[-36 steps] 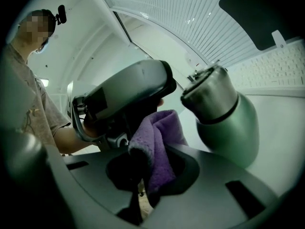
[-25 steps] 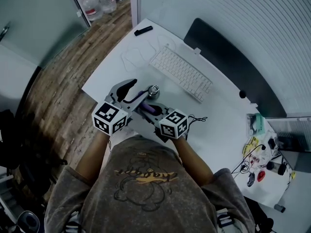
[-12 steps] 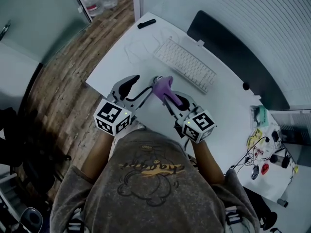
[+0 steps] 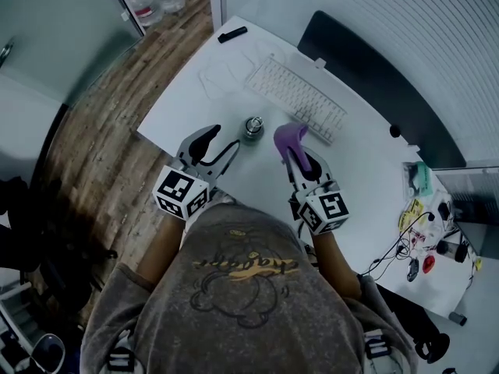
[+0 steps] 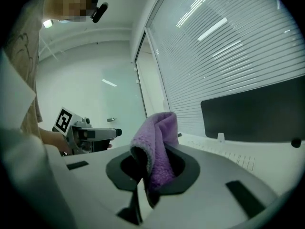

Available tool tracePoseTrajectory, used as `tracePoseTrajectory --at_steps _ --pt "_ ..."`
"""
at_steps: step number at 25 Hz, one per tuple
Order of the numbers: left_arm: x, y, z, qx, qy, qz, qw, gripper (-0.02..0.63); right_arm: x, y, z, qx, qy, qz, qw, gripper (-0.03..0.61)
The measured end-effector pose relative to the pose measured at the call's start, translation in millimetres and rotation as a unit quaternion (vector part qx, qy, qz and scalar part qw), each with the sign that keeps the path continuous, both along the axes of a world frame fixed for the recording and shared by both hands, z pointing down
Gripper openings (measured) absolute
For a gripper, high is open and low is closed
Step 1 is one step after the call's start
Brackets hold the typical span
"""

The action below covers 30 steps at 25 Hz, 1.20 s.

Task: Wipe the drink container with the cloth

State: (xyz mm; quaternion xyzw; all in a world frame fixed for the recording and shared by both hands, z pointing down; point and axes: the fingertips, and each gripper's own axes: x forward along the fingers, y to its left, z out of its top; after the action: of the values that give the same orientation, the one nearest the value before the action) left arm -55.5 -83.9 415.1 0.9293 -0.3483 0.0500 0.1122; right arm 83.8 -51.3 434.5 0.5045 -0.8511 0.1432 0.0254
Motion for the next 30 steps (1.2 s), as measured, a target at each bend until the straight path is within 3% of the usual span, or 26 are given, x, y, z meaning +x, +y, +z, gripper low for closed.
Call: tracePoseTrajectory --at_steps 6,9,30 --pt "-6 -4 13 0.014 -0.002 -0.030 0.9994 0.088 6 0 9 0.007 0.010 0.019 1.000 0.052" --pt "-8 -5 22 0.010 -0.008 -0.043 0.9990 0.048 6 0 13 0.007 0.016 0.022 1.000 0.052" --pt "-11 -1 47 -0.027 -0.017 -0.078 0.9964 0.031 4 -1 31 0.005 0.030 0.030 0.999 0.049"
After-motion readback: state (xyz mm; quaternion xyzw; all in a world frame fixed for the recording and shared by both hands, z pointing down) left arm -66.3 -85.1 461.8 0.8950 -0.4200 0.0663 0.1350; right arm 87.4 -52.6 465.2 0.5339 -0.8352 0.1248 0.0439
